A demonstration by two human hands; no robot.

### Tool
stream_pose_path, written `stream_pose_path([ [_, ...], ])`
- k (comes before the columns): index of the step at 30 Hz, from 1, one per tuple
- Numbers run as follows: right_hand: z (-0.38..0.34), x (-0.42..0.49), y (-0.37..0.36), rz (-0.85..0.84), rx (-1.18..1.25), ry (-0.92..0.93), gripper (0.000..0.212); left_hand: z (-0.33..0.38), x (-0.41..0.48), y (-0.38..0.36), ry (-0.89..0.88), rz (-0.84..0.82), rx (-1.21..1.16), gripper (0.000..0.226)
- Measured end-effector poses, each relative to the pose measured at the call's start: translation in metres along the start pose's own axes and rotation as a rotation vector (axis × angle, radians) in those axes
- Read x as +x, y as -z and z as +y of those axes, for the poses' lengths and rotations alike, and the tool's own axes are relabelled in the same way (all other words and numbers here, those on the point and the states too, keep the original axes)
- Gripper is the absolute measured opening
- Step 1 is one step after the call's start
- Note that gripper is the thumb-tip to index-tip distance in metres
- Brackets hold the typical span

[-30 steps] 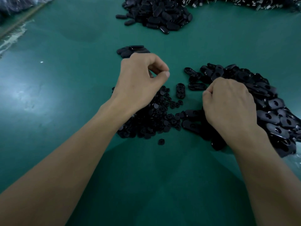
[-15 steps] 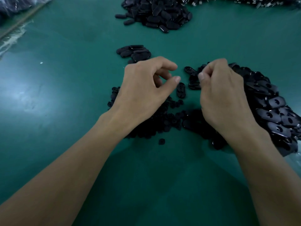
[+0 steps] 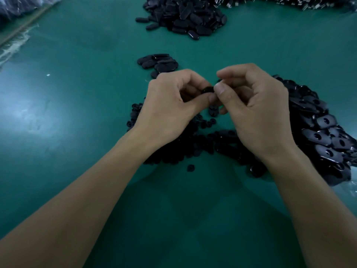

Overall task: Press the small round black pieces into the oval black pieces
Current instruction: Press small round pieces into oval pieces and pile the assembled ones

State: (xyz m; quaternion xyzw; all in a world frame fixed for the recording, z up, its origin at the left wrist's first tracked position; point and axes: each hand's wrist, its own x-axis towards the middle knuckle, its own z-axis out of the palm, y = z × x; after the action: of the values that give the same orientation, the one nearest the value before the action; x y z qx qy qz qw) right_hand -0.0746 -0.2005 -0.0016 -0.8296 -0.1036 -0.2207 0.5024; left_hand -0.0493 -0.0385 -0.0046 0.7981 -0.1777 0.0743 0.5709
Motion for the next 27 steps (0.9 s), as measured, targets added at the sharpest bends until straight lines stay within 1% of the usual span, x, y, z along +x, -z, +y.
stream_pose_path([
  [3,0.0033,0.0003,0.0003,0.005,-0.029,-0.019,0.008,-0.0003,0.0014,0.0026,0.029,0.025,-0.022,0.011],
  [9,0.0041,0.0025,0.0007,-0.032,0.116,-0.097,0.013,-0.0002,0.0024,0.0064,0.063,0.040,-0.063,0.007],
  [15,0.0045,0.0037,0.0012,-0.053,0.163,-0.119,0.015,-0.0009,0.0026,0.0053,0.050,0.050,-0.042,0.004],
  [21,0.0009,0.0005,-0.0029,-0.065,0.158,-0.083,0.023,0.0030,-0.0001,0.0047,-0.005,0.043,0.002,0.014],
  [27,-0.0028,0.0009,-0.0012,-0.006,0.329,-0.106,0.029,0.0067,0.0003,0.0039,0.000,0.006,-0.003,0.008],
])
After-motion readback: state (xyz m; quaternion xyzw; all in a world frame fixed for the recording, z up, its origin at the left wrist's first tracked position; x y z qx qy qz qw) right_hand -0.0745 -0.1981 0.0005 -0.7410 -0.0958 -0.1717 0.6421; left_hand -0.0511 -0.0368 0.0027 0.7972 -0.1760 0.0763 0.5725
